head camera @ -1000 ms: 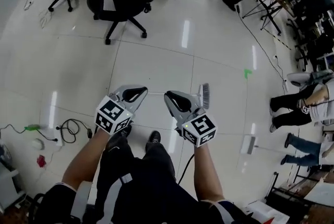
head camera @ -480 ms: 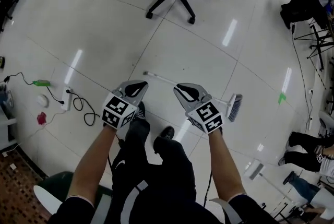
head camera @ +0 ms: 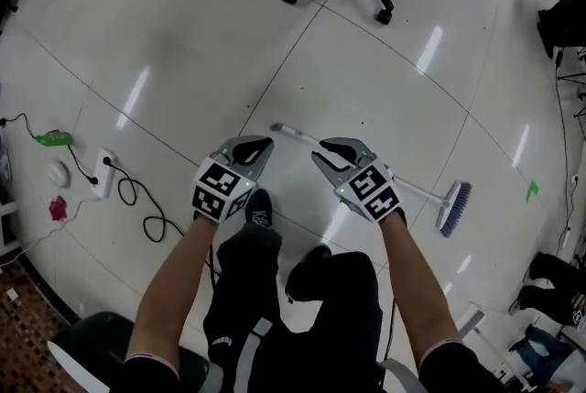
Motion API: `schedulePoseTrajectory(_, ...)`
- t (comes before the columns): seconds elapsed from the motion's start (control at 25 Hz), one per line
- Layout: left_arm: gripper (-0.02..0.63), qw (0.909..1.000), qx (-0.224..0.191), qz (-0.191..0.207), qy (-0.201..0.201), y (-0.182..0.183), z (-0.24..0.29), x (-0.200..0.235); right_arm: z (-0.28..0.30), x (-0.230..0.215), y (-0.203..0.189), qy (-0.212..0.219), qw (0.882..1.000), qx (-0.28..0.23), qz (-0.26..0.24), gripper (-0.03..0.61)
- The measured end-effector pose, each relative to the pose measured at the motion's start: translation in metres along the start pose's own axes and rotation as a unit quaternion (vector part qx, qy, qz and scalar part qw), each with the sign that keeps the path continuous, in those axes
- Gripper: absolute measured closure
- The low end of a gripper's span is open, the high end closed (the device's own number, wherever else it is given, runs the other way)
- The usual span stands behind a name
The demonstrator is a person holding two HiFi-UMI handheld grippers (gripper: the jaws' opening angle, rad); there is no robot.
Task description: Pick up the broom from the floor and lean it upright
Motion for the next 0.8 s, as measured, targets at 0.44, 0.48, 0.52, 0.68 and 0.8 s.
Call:
schedulePoseTrajectory(0.44, 0.614, 0.9996, 0.013, 0.021, 0.011, -0.096, 0.107, 0.103, 0.15, -0.024, -0.126, 0.041, 0.998, 0.048, -0.02, 0.476)
schedulePoseTrajectory(0.48, 0.614, 0.9996, 0.014, 0.021, 0.011, -0.104, 0.115, 0.109, 0.161, -0.025, -0.137, 0.047, 0.997, 0.052, -0.02, 0.474)
schedulePoseTrajectory(0.52, 0.614, 0.9995, 0.016, 0.022, 0.013, -0.11, 0.121, 0.114, 0.172, -0.026, -0.147, 0.052, 0.997, 0.055, -0.019, 0.474)
schedulePoseTrajectory(0.68, 0.614, 0.9994, 0.017, -0.004, 0.029, -0.131, 0.131, 0.131, 0.215, -0.025, -0.185, 0.076, 0.993, 0.081, -0.026, 0.469)
schedulePoseTrajectory(0.8, 0.614, 0.999, 0.021, -0.015, 0.036, -0.145, 0.134, 0.136, 0.24, -0.019, -0.208, 0.09, 0.989, 0.106, -0.041, 0.454)
Point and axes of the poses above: the fingertips, and each gripper's own axes: z forward along the fingers, x to its left, y out of its top, the point moved 7 cm from there along -z, backward along the fingers, and after that the axes turned 15 degrees about -z, right-handed, at the moved point
